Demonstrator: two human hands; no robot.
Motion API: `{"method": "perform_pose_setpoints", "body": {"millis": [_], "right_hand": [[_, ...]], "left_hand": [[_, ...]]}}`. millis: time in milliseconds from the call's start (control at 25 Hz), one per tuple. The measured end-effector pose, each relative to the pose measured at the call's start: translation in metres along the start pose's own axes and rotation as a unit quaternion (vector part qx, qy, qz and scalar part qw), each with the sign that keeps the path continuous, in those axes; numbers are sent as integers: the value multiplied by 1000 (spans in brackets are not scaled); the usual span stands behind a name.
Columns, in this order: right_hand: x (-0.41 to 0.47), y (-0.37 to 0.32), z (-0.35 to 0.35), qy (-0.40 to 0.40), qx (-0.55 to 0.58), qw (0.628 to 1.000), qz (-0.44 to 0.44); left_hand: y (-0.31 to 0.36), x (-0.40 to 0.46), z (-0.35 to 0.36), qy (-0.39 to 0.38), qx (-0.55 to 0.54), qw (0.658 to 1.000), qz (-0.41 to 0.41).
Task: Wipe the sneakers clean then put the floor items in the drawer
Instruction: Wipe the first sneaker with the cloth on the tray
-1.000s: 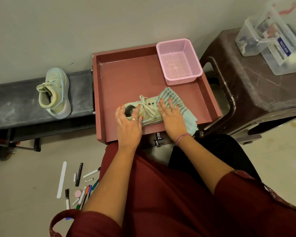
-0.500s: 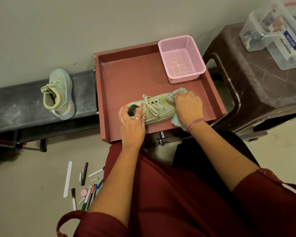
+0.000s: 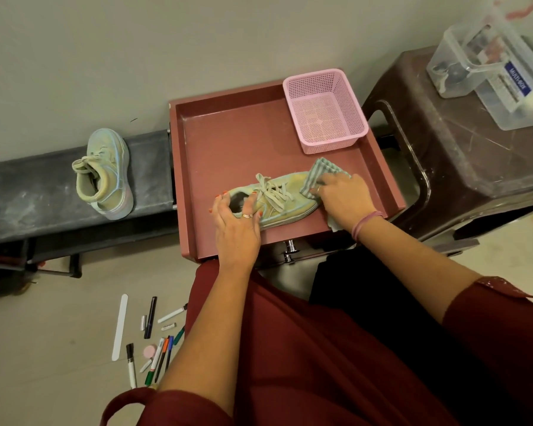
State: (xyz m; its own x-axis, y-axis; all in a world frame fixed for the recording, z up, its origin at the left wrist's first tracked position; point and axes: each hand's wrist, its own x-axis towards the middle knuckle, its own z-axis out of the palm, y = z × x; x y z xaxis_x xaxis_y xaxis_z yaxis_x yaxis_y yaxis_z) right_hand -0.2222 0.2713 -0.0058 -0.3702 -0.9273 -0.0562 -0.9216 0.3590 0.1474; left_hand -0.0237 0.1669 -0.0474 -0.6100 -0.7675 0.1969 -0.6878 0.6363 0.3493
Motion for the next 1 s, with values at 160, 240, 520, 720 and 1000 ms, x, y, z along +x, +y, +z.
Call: {"method": "perform_pose_setpoints", "body": {"millis": [160,240,520,720,1000], "right_hand": [[14,19,6,103,267,927,244],[20,17,11,36,389,894,220],[8,0,18,-103,455,866,182],[-29,-23,20,-42,567,793,217],[9,-9,0,-101,602,780,138]], "left_hand": [[0,1,1,-6,-14,1000,-11],[-1,1,1,-8,-13,1000,-6],[-16,31,-4,-32,20,999,32],[7,43,-18,-52,-150,982,-99],[70,-16,19,-108,-540,709,-441]]}}
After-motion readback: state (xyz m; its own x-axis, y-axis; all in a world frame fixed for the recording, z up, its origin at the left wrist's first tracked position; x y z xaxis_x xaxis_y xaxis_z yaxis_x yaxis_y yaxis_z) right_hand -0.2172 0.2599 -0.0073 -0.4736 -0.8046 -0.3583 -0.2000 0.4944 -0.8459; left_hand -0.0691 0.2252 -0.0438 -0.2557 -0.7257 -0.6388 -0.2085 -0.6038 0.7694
